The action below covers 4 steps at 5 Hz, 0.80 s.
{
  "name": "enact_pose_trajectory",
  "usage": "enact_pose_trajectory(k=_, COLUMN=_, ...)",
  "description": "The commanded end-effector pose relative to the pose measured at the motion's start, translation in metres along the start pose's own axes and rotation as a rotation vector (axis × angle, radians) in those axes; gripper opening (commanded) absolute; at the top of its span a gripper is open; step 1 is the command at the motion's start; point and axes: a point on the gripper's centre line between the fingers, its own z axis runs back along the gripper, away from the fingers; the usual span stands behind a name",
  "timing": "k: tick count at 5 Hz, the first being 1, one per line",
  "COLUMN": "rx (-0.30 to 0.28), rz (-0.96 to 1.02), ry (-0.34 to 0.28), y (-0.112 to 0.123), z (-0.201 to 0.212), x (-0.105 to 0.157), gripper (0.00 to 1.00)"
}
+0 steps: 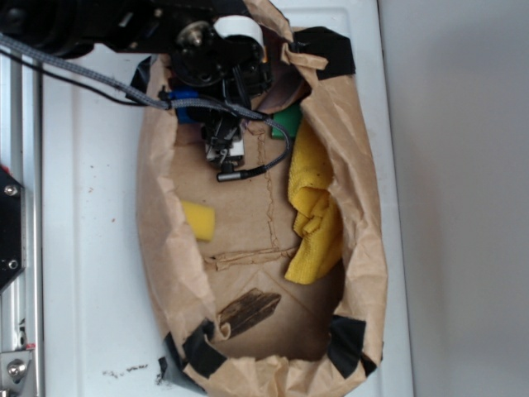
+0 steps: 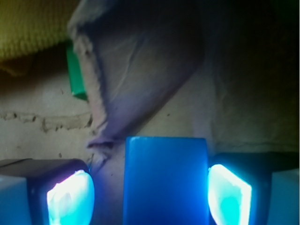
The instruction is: Grab the blue block.
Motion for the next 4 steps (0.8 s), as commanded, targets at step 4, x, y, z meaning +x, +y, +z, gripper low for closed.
enact_pose_trajectory(k=4, rx=-0.097, rz=0.028, ry=-0.040, y=-0.030, z=0.066, x=-0.007, gripper=0.00)
